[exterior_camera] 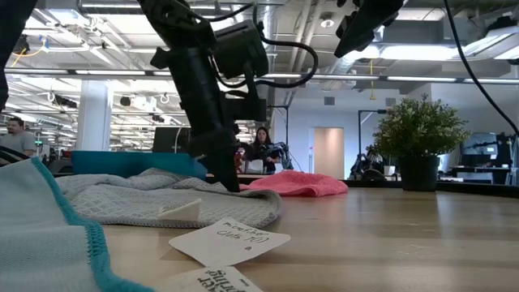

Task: Fold microfiber towels
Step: Fold the pink cloth

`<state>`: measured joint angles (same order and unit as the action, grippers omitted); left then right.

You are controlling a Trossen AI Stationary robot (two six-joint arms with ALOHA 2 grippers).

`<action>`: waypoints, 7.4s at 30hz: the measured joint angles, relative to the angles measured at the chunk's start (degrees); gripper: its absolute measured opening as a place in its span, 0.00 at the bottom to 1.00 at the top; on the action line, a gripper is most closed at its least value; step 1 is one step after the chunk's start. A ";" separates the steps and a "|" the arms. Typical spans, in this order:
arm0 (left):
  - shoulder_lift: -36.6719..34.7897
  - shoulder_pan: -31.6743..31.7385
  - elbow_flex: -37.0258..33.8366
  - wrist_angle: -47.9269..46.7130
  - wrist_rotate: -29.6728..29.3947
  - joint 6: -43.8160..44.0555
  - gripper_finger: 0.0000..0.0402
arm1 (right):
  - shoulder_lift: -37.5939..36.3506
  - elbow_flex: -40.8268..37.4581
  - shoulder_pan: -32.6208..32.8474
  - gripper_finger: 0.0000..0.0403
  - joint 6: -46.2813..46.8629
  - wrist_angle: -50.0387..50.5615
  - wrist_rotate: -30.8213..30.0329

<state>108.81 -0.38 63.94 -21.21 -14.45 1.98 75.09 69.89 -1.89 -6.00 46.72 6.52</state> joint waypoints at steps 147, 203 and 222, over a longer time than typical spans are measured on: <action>-4.20 8.68 60.74 -47.59 3.77 10.51 0.00 | 17.06 -17.90 14.13 0.55 12.01 -46.57 -54.63; -3.72 -5.86 33.89 -53.63 17.52 26.67 0.00 | 12.70 -15.88 4.64 0.55 23.83 -20.58 -15.73; -3.76 -6.54 14.51 -31.34 16.63 34.67 0.00 | 6.02 -15.80 -3.65 0.55 11.91 -12.71 -7.00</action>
<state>105.06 -6.92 78.46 -52.55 2.19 36.65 81.11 54.08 -5.54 5.91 34.01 -0.48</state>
